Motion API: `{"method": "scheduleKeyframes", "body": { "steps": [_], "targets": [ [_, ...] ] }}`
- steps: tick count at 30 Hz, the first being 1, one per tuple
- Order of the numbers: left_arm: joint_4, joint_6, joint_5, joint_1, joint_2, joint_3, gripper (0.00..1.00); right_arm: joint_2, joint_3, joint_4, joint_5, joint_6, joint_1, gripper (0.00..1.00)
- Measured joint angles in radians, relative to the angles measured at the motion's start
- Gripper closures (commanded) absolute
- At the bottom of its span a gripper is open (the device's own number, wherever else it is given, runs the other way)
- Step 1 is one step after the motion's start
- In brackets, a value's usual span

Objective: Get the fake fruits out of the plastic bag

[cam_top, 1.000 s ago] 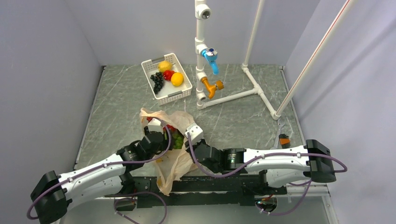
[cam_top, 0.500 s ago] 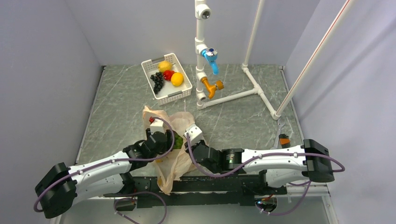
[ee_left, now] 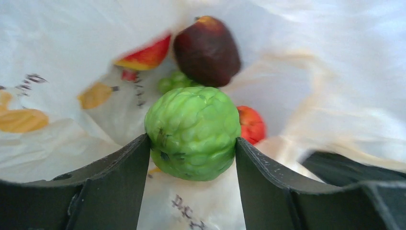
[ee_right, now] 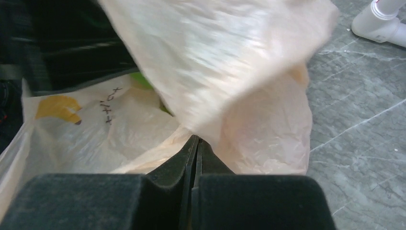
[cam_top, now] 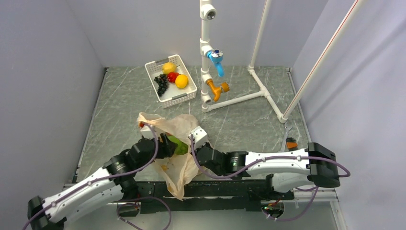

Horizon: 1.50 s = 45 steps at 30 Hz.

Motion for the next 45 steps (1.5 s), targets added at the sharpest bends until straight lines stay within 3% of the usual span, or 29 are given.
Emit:
{"method": "scheduleKeyframes", "body": {
  "steps": [6,11,18,23,30,36,39,45],
  "targets": [
    [-0.094,-0.081,0.122,0.000,-0.281,0.006,0.65,0.015,-0.001,0.020,-0.015,0.001,-0.045,1.00],
    [-0.221,-0.126,0.243,0.000,-0.385,0.030,0.63,0.008,-0.001,0.032,-0.031,0.000,-0.080,1.00],
    [-0.338,-0.153,0.356,0.000,-0.432,0.034,0.65,-0.038,0.001,0.052,-0.077,-0.045,-0.093,1.00],
    [-0.351,-0.137,0.460,0.000,-0.396,0.035,0.79,-0.059,0.027,0.079,-0.097,-0.082,-0.094,1.00],
    [-0.358,-0.066,0.585,0.000,-0.402,0.063,0.78,-0.060,0.056,0.095,-0.088,-0.096,-0.134,1.00],
    [-0.381,0.016,0.613,0.000,-0.409,0.300,0.79,-0.011,0.055,0.098,-0.103,-0.077,-0.187,1.00],
    [-0.404,0.066,0.595,0.000,-0.346,0.482,0.89,0.037,0.043,0.100,-0.142,-0.063,-0.187,1.00],
    [-0.510,0.146,0.399,0.000,-0.143,0.813,0.95,0.106,-0.017,0.100,-0.233,-0.023,-0.185,1.00]
  ]
}}
